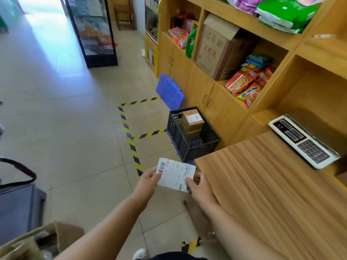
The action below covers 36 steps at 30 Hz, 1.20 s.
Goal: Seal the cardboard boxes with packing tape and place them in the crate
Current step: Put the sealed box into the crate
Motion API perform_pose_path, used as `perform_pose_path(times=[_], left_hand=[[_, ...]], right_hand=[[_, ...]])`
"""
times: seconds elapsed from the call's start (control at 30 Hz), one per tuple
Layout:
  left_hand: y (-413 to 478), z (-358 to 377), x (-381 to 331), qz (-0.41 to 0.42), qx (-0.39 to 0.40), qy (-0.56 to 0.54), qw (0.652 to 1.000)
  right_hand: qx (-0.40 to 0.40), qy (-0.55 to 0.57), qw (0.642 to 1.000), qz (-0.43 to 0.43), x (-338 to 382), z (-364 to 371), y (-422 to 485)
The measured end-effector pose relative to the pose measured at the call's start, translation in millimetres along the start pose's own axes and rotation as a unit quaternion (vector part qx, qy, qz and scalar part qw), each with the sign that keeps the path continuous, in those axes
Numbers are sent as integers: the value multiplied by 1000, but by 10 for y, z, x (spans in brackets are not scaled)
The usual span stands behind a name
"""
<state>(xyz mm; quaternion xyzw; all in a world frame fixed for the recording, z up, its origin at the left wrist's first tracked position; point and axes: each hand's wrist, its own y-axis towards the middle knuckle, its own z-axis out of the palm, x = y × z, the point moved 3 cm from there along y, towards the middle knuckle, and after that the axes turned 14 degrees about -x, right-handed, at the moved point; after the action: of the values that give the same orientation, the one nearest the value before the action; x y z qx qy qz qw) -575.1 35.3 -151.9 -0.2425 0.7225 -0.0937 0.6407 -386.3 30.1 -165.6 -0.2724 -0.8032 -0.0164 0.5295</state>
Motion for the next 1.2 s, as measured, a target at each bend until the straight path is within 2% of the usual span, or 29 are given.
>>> perform_pose_path(times=[0.23,0.43,0.8,0.97,1.2], left_hand=[[791,-159,-287,-27,-1,2,1000],[1596,63,-592,-39,9,40,998],[3315,596,-1592,-49,8,109,993],[3889,702,-1773,-64,32,129,989],[4967,856,-2171,-52,118,182,975]], right_hand=[[11,-14,1000,18,337,574,518],[5,-11,999,34,542,884,1402],[2,-13,998,64,1223,1413,3138],[-9,-26,996,90,1364,1617,3580],[-68,-27,986,152,1601,2028,4259]])
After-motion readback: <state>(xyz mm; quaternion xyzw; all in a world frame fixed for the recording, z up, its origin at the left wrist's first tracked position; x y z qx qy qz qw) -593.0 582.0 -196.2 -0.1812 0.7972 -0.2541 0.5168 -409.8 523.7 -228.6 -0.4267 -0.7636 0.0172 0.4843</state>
